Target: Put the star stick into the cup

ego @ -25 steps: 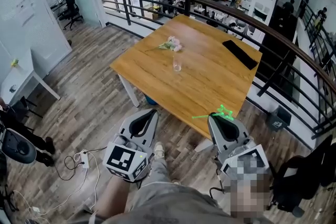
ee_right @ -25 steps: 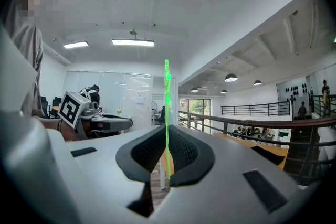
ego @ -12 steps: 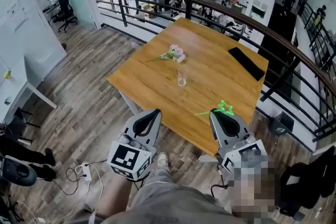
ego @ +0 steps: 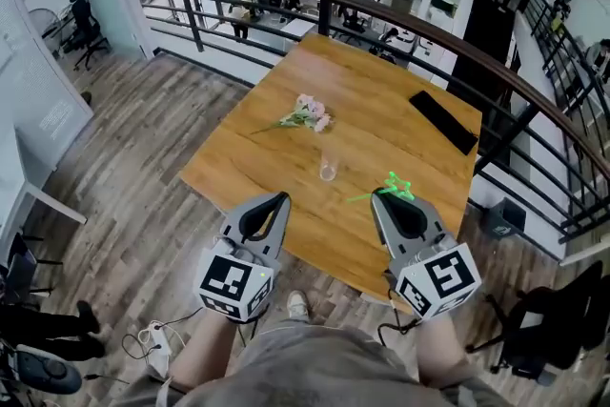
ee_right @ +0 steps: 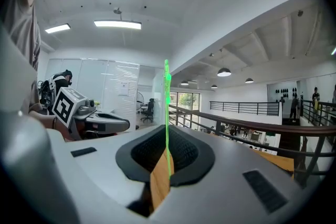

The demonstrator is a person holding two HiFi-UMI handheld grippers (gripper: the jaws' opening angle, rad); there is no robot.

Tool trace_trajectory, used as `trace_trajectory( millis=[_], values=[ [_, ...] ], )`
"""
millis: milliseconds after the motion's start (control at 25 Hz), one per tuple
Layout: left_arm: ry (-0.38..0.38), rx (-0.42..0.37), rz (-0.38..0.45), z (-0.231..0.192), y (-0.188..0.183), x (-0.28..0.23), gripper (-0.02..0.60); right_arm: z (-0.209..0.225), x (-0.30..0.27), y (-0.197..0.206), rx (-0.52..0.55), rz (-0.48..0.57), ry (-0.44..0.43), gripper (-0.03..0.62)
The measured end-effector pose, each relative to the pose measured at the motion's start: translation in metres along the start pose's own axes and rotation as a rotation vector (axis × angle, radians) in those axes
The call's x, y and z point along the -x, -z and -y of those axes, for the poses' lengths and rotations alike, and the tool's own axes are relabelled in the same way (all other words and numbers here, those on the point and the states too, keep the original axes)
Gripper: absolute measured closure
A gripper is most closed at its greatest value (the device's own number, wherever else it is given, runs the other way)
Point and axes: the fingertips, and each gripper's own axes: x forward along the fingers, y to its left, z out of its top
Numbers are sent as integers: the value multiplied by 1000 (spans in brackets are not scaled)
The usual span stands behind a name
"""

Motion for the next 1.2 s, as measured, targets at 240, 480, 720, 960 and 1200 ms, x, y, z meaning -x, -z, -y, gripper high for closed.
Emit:
trace_trajectory(
  millis=[240,480,720,960,1200],
  values=[
    [20,14,-9,-24,6,-21,566,18,-22,-1,-19,-5,42,554],
    [21,20,-38,-31,12,-43,566,42,-33,7,-50,-12,56,554],
    [-5,5,-66,-28,14,-61,566,68,-42,18,-72,-24,34,554],
    [-43,-9,-87,-41,21,-79,566,85,-71,24,-58,-29,0,554],
    [-50,-40,-90,-57,21,-117,566,108,-115,20,-7,-14,-38,554]
  ],
)
